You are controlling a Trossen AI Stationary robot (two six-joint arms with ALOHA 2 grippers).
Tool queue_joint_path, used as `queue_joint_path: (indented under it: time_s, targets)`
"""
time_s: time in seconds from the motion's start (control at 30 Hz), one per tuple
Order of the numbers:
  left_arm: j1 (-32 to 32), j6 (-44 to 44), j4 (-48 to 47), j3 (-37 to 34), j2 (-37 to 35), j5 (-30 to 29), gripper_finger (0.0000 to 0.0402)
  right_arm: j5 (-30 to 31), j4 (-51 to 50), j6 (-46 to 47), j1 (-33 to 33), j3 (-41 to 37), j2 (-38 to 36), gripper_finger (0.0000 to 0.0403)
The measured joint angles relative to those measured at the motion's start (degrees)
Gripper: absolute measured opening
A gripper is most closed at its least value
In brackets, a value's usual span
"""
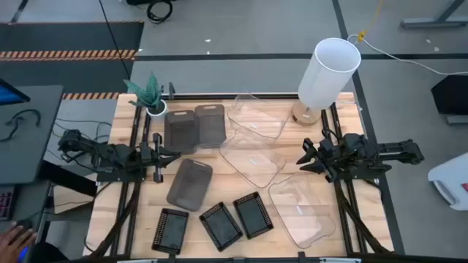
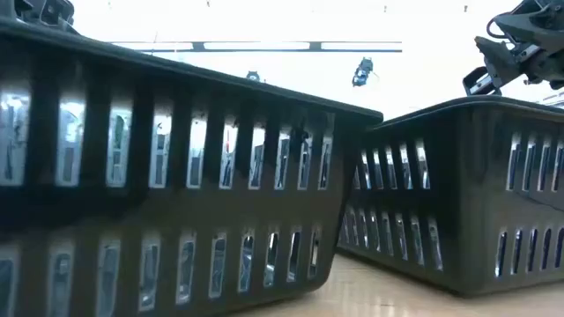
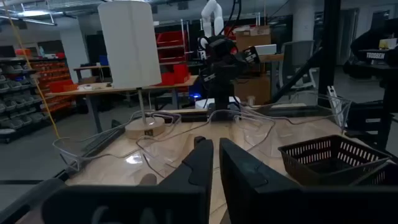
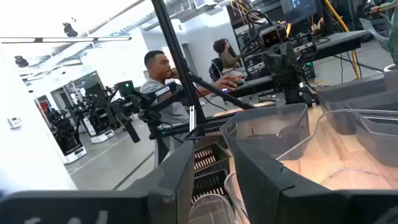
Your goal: Stack baskets by color
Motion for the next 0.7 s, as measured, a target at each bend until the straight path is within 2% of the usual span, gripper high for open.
queue_joint_path:
  time_s: [0.7]
  targets:
    - [0.01,-0.01,-0.02,-0.01,0.00,0.00,0.0030,0.01,-0.01,0.00,-0.01,-0.01,0.00,0.0122]
